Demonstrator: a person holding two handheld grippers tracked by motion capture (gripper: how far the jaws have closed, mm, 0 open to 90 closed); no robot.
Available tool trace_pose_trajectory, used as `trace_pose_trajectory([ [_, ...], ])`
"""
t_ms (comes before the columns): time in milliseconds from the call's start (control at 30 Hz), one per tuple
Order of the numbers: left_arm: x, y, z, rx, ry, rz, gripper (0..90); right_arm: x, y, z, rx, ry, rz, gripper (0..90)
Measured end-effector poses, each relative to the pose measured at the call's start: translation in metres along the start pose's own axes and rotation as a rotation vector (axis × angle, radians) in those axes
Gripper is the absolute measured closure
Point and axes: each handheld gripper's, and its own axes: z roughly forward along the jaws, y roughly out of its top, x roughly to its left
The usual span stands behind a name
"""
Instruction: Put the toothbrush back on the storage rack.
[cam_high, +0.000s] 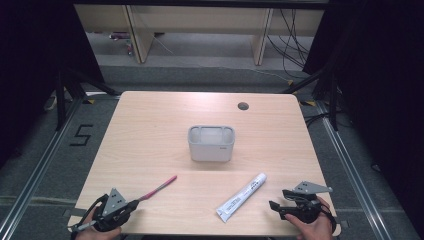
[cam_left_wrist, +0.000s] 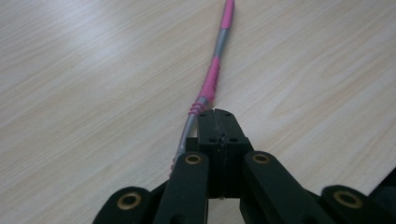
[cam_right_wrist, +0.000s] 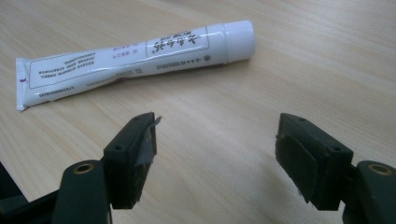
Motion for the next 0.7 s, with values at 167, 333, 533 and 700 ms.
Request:
trace_pose_trajectory([
  [167,0.007,0.0,-0.001,0.015,0.013,-0.009,89.5,0.001,0.0,-0.001,0.005,-0.002,0.007,30.0],
  [333,0.018,-0.002,0.0,0.032,0.039,-0.025,89.6,0.001,0.0,0.0,0.0,-0.004,0.007,30.1],
  [533,0.028,-0.007,0.006,0.049,0.043,-0.044,89.5,0.001,0.0,-0.001,0.008,-0.004,0.006,30.2],
  [700,0.029,-0.008,0.006,0.06,0.027,-0.041,89.5,0.001,0.0,-0.001,0.005,-0.002,0.008,30.2],
])
